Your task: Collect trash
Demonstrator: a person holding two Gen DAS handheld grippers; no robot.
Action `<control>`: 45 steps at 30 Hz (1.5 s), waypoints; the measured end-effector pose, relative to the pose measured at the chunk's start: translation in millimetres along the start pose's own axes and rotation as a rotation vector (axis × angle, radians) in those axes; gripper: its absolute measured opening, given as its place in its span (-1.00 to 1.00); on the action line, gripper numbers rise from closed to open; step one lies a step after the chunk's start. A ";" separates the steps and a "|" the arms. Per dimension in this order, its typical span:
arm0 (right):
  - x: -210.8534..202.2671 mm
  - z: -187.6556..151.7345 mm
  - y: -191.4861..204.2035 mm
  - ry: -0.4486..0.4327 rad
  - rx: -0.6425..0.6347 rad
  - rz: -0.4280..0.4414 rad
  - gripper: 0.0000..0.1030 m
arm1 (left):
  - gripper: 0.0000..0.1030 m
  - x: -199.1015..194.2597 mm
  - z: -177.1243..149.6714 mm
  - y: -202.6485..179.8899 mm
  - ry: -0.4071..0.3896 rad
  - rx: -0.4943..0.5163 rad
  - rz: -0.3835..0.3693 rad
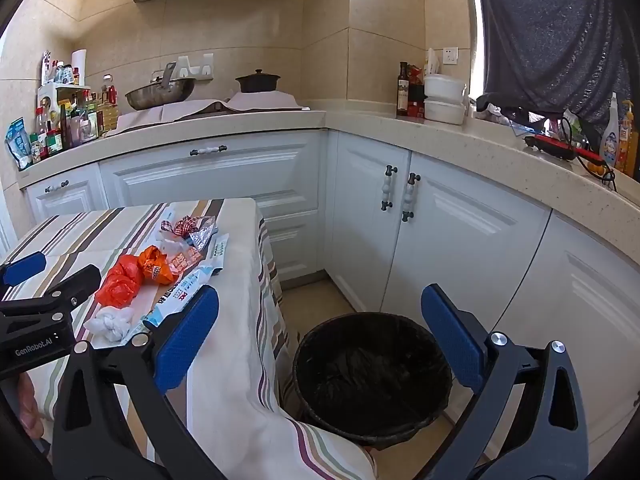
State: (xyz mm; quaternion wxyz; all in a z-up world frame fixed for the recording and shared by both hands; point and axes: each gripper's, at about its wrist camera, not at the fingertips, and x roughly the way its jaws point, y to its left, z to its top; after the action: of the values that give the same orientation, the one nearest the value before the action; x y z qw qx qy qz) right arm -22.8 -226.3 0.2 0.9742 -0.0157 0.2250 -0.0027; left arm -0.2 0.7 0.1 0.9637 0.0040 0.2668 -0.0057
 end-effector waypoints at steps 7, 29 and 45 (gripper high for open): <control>0.5 -0.8 0.5 0.003 0.003 -0.002 0.92 | 0.88 -3.7 -1.0 0.0 -0.005 0.009 -0.006; 0.7 0.1 0.0 0.001 -0.001 -0.001 0.92 | 0.88 2.0 -1.1 1.4 0.010 0.003 -0.008; 0.1 1.6 -0.1 -0.002 0.000 -0.001 0.92 | 0.88 0.9 4.0 -0.9 0.007 0.003 -0.010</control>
State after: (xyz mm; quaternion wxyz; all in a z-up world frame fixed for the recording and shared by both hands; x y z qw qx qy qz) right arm -21.9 -226.4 1.7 0.9744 -0.0158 0.2241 -0.0034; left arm 2.7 -0.2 3.1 0.9627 0.0040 0.2703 -0.0107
